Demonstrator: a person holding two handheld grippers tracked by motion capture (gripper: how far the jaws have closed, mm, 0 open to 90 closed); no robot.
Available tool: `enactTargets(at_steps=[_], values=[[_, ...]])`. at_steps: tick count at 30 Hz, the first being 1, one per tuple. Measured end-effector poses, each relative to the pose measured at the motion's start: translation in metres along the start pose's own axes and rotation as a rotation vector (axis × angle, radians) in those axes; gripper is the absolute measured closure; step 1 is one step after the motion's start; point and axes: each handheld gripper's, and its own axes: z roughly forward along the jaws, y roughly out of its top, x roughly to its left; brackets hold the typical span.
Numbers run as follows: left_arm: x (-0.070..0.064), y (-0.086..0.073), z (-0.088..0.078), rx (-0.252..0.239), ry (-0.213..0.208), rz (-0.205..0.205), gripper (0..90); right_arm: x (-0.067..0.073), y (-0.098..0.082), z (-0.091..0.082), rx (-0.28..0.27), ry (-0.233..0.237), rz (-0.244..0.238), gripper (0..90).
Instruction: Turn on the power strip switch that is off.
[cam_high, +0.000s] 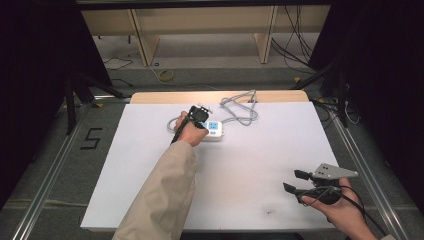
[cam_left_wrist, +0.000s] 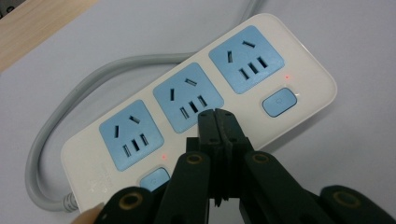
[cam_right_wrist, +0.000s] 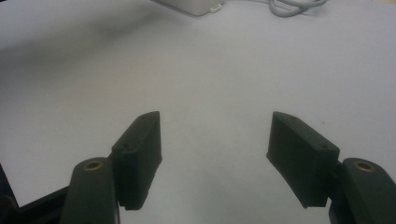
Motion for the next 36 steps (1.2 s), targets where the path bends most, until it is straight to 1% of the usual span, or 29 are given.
enactTargets(at_steps=[7, 9, 18, 23, 28, 33, 35, 36], values=[[0.0001, 0.0007, 0.0005, 0.012, -0.002, -0.001, 90.0, 0.0001, 0.0001, 0.0002, -0.001, 0.001, -0.001, 35.3], [-0.0004, 0.001, 0.0004, 0.017, 0.003, 0.008, 89.9, 0.0002, 0.0, 0.0002, 0.0, 0.002, -0.001, 35.3], [-0.0004, 0.0017, 0.0013, 0.023, 0.0, -0.003, 90.0, 0.0003, 0.0, 0.0003, 0.002, 0.004, -0.002, 35.3], [-0.001, 0.0023, 0.0015, 0.03, 0.005, 0.008, 90.0, 0.0005, 0.0, 0.0005, 0.002, 0.004, -0.005, 35.3], [-0.0014, 0.0031, 0.0017, 0.036, 0.007, 0.006, 90.0, 0.0009, 0.0001, 0.0006, 0.005, 0.005, -0.004, 35.3], [-0.0006, 0.0039, 0.002, 0.04, 0.001, -0.003, 90.0, 0.0005, 0.0, 0.0007, 0.004, 0.005, -0.007, 35.3], [-0.0005, 0.0044, 0.0021, 0.044, 0.001, -0.003, 90.0, 0.0006, 0.0001, 0.0008, 0.004, 0.006, -0.006, 35.3], [-0.0003, 0.005, 0.002, 0.05, -0.001, 0.004, 90.0, 0.0008, 0.0001, 0.0009, 0.005, 0.006, -0.005, 35.3]])
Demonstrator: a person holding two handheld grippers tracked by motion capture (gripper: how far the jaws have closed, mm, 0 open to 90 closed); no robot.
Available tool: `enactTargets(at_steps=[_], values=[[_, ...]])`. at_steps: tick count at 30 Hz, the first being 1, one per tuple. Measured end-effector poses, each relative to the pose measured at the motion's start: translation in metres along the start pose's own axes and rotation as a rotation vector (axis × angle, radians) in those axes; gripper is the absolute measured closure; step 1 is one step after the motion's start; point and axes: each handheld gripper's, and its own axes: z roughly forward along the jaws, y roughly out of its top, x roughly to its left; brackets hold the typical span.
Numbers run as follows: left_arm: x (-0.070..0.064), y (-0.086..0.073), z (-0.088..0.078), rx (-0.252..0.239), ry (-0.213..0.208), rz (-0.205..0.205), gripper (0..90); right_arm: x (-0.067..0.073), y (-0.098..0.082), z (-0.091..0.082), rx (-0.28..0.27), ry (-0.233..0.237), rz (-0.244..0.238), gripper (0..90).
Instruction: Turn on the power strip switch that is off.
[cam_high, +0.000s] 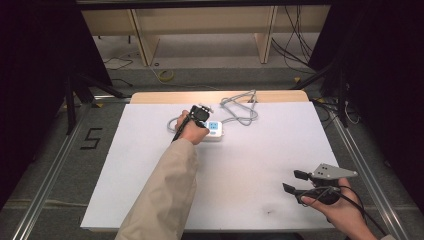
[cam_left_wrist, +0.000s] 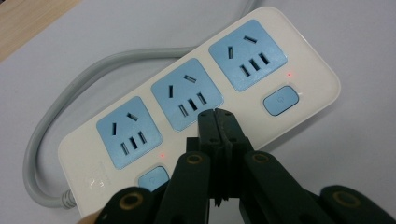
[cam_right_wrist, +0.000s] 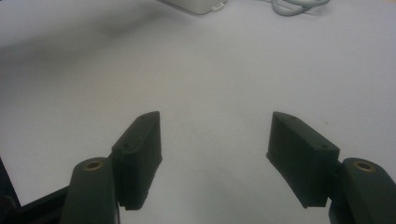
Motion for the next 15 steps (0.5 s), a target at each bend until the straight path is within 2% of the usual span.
enactTargets(at_steps=[6, 15], values=[[-0.0023, 0.0049, 0.0004, 0.037, 0.011, 0.028, 90.0, -0.0001, -0.0001, 0.0, 0.0, 0.0, -0.001, 35.3], [-0.0007, 0.0059, 0.0007, 0.044, 0.005, 0.019, 90.0, 0.0, -0.0004, 0.0005, 0.004, 0.003, 0.0, 35.3]])
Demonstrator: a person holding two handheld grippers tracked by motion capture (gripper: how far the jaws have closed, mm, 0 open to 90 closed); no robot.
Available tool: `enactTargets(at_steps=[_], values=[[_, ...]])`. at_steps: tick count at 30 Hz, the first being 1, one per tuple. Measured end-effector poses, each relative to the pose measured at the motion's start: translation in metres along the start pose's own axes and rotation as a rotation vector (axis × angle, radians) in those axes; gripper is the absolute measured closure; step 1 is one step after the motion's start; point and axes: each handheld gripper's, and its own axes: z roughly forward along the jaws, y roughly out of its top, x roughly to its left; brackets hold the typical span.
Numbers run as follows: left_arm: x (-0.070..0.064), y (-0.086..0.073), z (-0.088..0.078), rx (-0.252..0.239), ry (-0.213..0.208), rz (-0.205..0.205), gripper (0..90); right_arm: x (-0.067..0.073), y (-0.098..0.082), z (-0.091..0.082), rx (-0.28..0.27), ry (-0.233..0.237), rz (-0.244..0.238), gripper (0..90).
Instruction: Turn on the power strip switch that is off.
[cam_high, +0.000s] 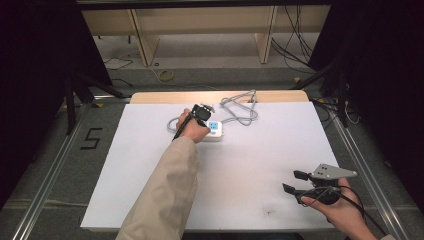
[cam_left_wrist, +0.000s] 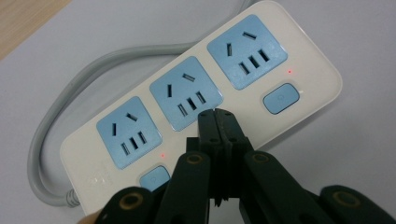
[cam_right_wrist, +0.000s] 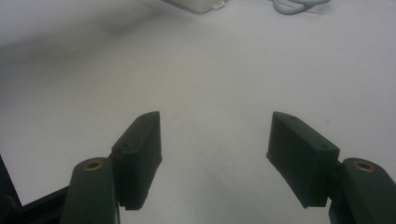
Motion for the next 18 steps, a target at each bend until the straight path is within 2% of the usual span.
enactTargets(at_steps=[18], values=[[0.0024, 0.0018, 0.0007, 0.011, -0.018, -0.015, 90.0, -0.0005, -0.0002, 0.0004, 0.0, 0.0, 0.0, 35.3]])
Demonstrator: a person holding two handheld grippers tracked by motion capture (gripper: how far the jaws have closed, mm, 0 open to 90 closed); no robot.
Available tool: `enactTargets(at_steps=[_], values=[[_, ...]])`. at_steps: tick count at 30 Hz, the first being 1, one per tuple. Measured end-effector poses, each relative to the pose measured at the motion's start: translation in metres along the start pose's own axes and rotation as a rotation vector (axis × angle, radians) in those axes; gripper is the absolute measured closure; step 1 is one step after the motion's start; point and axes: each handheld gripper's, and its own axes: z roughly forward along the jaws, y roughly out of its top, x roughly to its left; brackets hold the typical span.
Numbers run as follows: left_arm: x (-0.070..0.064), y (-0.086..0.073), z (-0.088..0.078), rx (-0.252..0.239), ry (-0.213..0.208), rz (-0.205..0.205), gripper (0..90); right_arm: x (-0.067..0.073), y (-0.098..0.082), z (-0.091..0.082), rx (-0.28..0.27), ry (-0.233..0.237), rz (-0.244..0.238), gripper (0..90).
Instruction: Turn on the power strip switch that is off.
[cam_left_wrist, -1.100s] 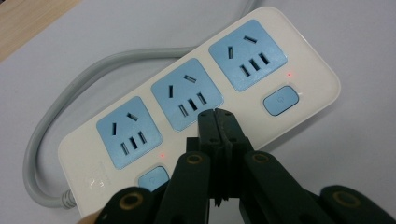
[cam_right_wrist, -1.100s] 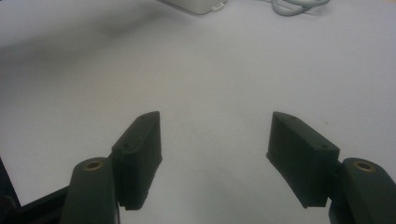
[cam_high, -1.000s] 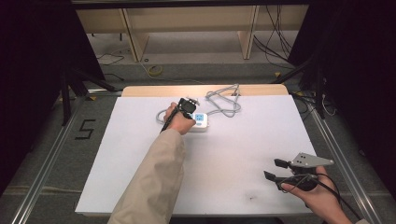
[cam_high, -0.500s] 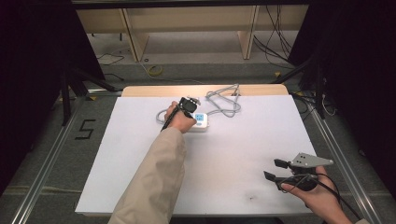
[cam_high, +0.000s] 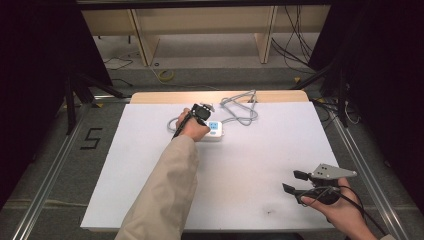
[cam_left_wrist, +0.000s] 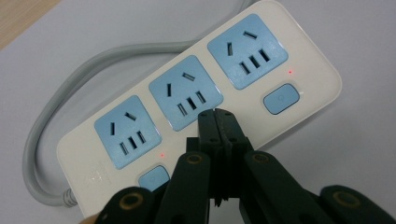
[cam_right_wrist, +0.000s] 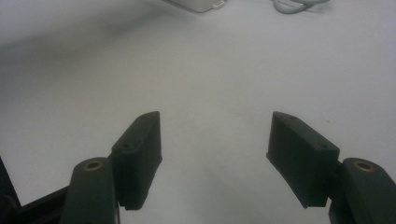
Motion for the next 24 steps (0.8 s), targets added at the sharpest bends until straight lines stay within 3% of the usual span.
enactTargets(at_steps=[21, 22, 24], values=[[-0.0019, 0.0022, 0.0014, 0.027, 0.009, 0.021, 90.0, 0.0004, 0.0002, 0.0017, 0.001, 0.006, -0.003, 35.3], [-0.0027, 0.0024, 0.0022, 0.039, 0.04, 0.044, 90.0, 0.0004, 0.0003, 0.0016, 0.003, 0.007, -0.004, 35.3], [-0.005, 0.0038, 0.003, 0.043, 0.059, 0.063, 90.0, 0.0006, 0.0006, 0.0012, 0.006, 0.006, -0.005, 35.3]])
